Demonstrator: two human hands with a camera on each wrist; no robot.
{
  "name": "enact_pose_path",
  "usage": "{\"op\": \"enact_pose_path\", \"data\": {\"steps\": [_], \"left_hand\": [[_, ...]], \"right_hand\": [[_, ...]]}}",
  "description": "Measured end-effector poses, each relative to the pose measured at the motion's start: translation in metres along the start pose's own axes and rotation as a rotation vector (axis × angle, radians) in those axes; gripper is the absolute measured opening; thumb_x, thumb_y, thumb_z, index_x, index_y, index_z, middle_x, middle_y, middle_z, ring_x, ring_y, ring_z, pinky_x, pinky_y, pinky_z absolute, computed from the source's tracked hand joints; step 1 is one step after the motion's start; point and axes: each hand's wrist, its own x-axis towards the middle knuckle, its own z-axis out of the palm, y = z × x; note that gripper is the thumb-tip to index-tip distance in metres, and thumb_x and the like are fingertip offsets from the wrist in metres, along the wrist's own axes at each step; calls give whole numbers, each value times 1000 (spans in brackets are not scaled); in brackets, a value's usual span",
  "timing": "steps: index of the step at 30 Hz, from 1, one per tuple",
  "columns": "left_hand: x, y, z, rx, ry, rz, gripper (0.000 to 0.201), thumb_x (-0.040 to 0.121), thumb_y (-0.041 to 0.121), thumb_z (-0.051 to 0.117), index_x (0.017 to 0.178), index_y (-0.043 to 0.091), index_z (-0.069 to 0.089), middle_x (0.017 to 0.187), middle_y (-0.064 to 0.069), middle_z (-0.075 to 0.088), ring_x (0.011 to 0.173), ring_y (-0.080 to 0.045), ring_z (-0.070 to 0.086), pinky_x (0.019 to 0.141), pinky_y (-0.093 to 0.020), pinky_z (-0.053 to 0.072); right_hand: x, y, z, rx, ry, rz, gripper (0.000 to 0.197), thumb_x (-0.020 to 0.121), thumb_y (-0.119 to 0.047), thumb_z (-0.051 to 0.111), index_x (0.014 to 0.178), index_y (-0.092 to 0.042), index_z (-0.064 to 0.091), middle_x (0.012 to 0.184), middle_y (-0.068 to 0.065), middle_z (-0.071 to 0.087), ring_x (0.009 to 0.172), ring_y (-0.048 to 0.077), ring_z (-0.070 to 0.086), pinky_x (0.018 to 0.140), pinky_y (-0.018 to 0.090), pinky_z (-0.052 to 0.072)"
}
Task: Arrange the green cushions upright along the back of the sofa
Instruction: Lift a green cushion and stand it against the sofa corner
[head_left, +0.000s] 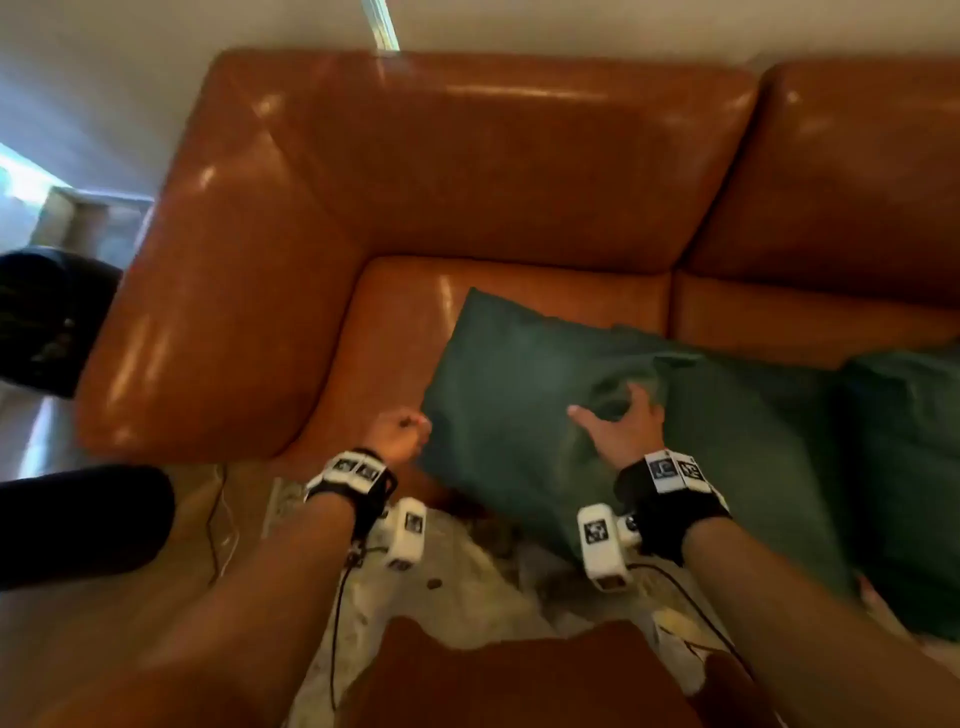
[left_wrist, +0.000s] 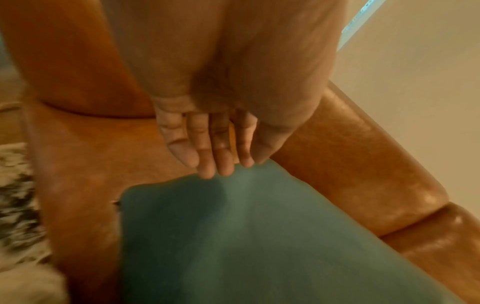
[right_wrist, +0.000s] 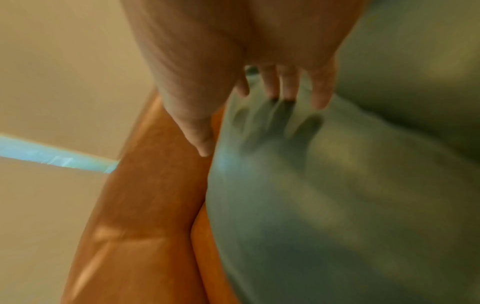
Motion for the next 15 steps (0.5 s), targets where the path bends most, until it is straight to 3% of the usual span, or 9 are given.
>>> {"op": "enact_pose_path", "data": {"steps": [3, 6, 9, 11, 13, 15], "left_hand": [[40, 28, 7, 1, 24, 39, 24, 85, 10, 64, 66, 21, 57, 62, 0, 55, 60, -16, 49, 64, -28, 38], [75, 42, 14, -40, 8, 11, 17, 77, 24, 77, 83, 21, 61, 82, 3, 62, 83, -18, 57, 74, -28, 44], [108, 39, 17, -70, -114, -77, 71, 64, 44, 83, 124, 17, 56, 118, 6, 60, 105, -17, 58, 94, -34, 46], [128, 33, 20, -140, -190, -113, 100, 47, 57, 87, 134, 22, 51, 128, 6, 62, 109, -19, 61, 98, -39, 47], [141, 26, 23, -167, -227, -111, 109, 41, 58, 89, 137, 26, 49, 129, 6, 62, 111, -19, 61, 99, -40, 47], [145, 24, 25, -173, -236, -101, 103, 47, 51, 89, 137, 23, 49, 127, 5, 61, 111, -20, 60, 98, -37, 45]], "right_hand": [[9, -6, 20, 51, 85, 182, 124, 59, -63, 79, 155, -22, 12, 154, 18, 20, 139, 40, 33, 115, 43, 30], [17, -5, 39, 105, 142, 359, 137, 52, -71, 77, 156, -27, -2, 159, 18, 12, 145, 40, 23, 117, 49, 24], [26, 0, 46, 163, 194, 488, 143, 50, -75, 75, 155, -29, -10, 161, 18, 9, 146, 40, 20, 118, 52, 20], [32, 10, 46, 182, 211, 575, 143, 49, -76, 75, 154, -29, -10, 161, 18, 14, 145, 40, 24, 117, 53, 20], [36, 17, 48, 224, 199, 617, 144, 47, -74, 76, 155, -27, -7, 160, 16, 20, 143, 40, 29, 116, 50, 23], [42, 17, 54, 309, 212, 574, 150, 36, -73, 80, 156, -25, 4, 158, 14, 28, 141, 37, 35, 117, 47, 27]]}}
